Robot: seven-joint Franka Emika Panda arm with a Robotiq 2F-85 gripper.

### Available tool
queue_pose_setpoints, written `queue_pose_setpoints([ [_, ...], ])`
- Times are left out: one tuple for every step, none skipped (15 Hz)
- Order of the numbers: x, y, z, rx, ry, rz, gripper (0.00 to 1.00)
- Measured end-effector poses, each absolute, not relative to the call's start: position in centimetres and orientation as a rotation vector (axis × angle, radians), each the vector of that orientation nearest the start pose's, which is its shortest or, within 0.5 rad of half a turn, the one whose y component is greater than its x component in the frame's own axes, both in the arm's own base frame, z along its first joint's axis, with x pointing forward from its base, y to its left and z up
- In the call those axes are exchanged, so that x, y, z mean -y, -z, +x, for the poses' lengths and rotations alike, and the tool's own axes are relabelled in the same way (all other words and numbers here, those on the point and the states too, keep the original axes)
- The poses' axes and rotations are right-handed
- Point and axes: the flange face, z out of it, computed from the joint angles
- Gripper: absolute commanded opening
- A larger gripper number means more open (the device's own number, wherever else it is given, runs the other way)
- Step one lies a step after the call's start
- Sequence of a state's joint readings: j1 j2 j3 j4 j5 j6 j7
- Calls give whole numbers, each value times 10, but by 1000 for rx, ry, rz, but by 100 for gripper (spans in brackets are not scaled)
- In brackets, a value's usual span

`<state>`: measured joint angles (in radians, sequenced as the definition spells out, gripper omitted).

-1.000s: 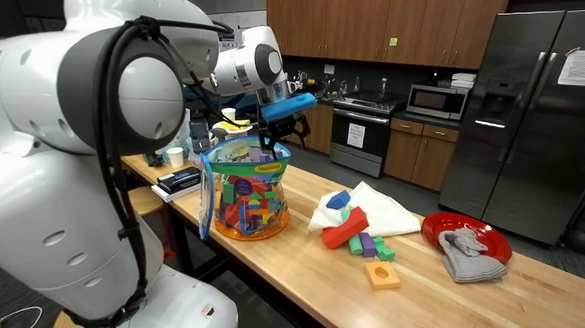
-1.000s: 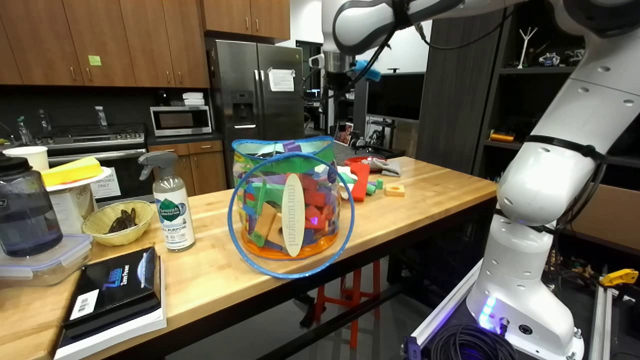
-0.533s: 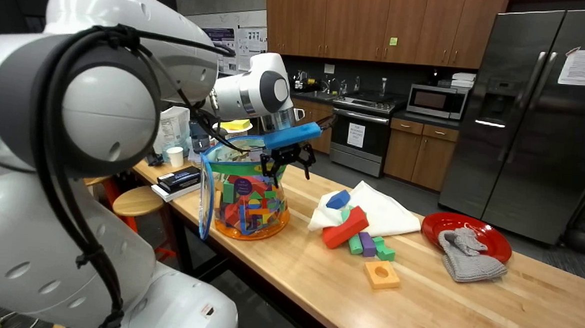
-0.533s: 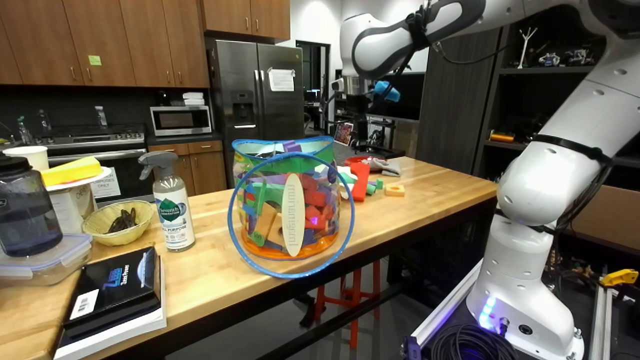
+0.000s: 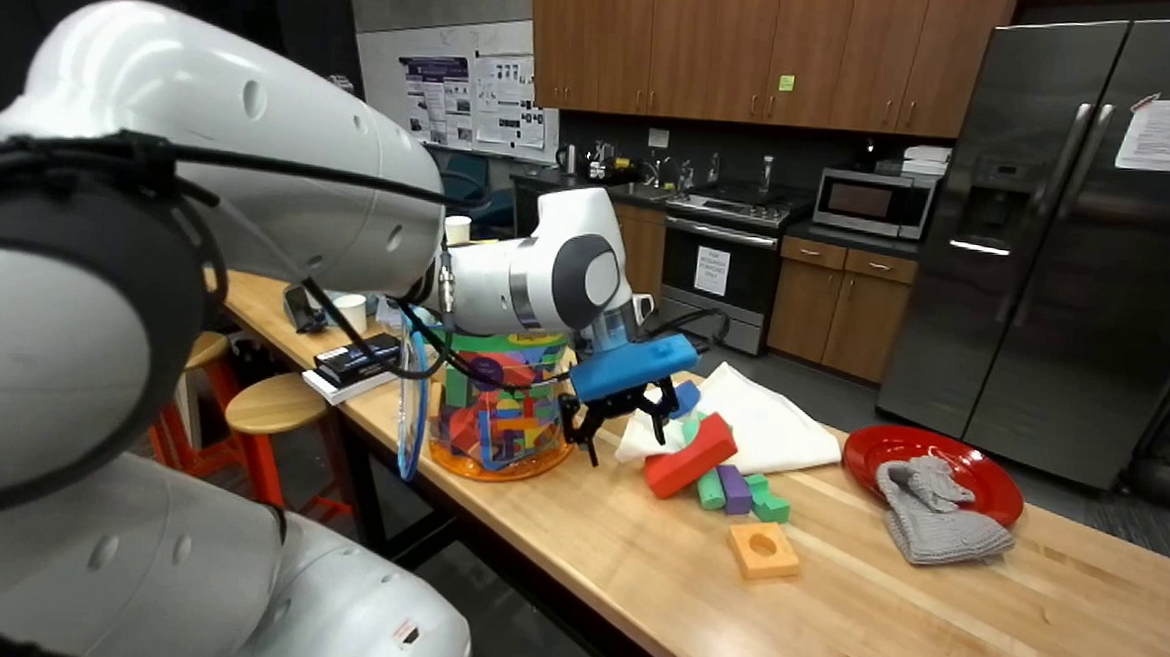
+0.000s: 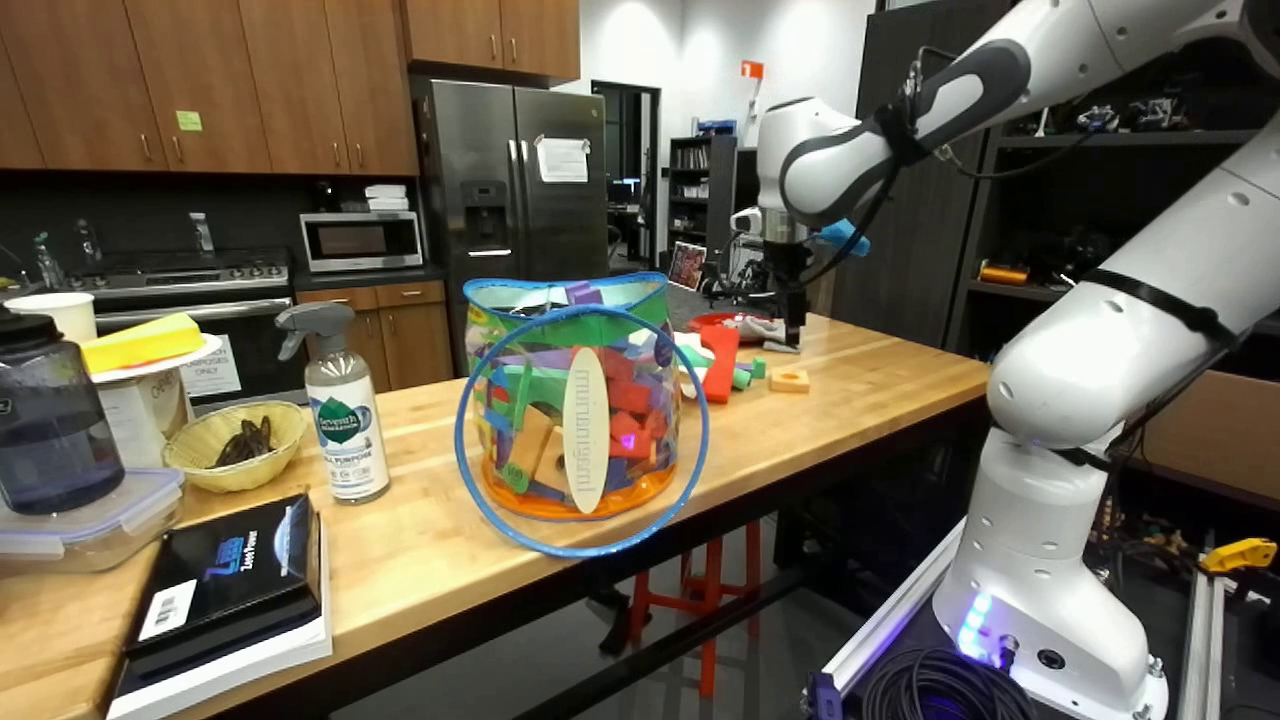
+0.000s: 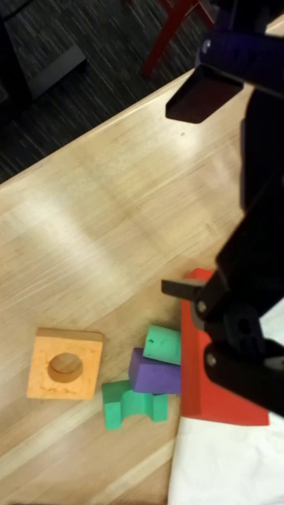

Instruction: Pick up the purple block at the edge of the table and place it in the bag

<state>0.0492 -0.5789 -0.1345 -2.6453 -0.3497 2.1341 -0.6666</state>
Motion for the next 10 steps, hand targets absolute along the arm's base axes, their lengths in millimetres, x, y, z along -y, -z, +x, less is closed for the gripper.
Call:
queue_pose_setpoints([
  [60, -423, 361, 1290, -14, -3133, 100],
  [73, -414, 354, 1299, 3, -3142, 100],
  [85, -407, 348, 1310, 21, -3150, 100],
  [97, -401, 342, 1319, 42, -3161, 100],
  [108, -395, 337, 1316, 62, -3173, 100],
  [112, -391, 335, 1303, 59, -3175, 100],
  [113, -392, 335, 1301, 59, -3176, 100],
  [111, -394, 336, 1308, 62, -3176, 100],
  [109, -394, 337, 1316, 63, -3176, 100],
  [108, -395, 338, 1322, 63, -3175, 100],
])
